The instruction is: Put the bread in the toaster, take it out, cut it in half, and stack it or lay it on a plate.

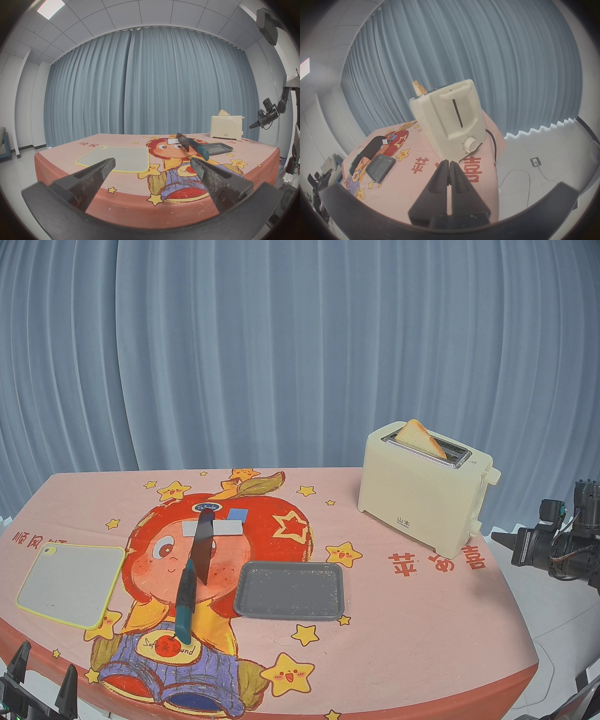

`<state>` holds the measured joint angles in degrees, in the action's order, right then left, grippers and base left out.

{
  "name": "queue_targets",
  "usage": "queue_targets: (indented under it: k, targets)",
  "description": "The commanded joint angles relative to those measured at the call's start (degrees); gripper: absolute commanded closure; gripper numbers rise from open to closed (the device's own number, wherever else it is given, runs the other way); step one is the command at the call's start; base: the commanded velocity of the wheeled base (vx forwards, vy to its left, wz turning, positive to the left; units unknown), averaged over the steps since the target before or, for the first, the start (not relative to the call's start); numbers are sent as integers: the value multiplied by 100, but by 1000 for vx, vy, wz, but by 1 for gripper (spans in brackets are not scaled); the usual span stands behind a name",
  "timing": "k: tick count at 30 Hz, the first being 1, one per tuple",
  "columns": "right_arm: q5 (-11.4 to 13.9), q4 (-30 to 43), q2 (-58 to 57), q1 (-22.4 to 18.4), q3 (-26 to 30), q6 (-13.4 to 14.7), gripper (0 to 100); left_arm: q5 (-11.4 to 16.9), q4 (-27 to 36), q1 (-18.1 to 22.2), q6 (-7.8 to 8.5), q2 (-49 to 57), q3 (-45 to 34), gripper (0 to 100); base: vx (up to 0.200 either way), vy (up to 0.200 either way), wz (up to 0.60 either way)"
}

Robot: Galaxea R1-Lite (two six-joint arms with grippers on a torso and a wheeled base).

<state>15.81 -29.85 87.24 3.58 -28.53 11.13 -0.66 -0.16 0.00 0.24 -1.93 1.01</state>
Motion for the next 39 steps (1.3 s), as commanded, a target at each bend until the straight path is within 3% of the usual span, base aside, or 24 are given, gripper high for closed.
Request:
queue_targets:
  k: [1, 21, 30, 35, 39]
  targets:
    - [1, -3, 241, -7, 23, -6, 100, -4, -2, 0, 2, -10, -101, 0, 0, 0, 0]
    - [-78, -12, 733, -130, -57, 12, 100, -4, -2, 0, 2, -10, -101, 0, 0, 0, 0]
    - [-280, -12, 900, -130, -171, 65, 100, -4, -2, 0, 2, -10, -101, 0, 0, 0, 0]
    - [-553, -12, 1103, -130, -241, 56, 100, -4, -2, 0, 2, -10, -101, 0, 0, 0, 0]
    - [-579, -12, 1138, -95, -250, 56, 100, -4, -2, 0, 2, -10, -101, 0, 0, 0, 0]
